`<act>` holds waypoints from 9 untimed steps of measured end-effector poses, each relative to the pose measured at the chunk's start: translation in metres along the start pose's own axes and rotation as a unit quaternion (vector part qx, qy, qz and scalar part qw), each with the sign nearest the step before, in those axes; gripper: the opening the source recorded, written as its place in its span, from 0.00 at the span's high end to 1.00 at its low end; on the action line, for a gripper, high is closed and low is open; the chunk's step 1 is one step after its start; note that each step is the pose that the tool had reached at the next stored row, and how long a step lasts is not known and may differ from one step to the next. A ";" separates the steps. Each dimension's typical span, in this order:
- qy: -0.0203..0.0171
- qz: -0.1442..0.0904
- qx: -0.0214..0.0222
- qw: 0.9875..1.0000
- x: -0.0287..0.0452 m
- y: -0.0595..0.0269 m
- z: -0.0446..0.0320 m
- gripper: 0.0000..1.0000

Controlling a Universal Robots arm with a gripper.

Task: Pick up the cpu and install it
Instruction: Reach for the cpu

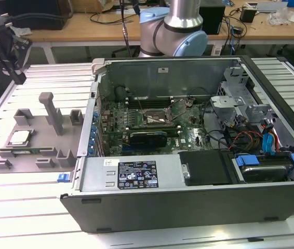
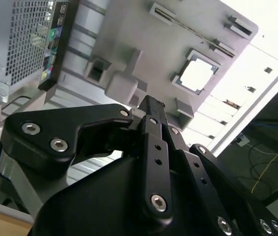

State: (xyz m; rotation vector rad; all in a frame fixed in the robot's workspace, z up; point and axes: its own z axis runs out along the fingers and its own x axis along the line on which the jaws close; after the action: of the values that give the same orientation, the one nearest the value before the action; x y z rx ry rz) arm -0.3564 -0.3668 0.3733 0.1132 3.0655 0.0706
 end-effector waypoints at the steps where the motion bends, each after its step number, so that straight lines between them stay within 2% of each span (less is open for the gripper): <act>1: 0.000 0.000 0.000 1.000 0.0032 0.0000 0.0026 0.89; 7: 0.000 0.000 0.000 1.000 0.0126 -0.0009 0.0144 0.89; 9: 0.000 0.000 0.000 1.000 0.0176 -0.0016 0.0215 0.89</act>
State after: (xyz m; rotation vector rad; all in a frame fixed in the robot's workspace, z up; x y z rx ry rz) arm -0.3724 -0.3661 0.3505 0.1132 3.0657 0.0705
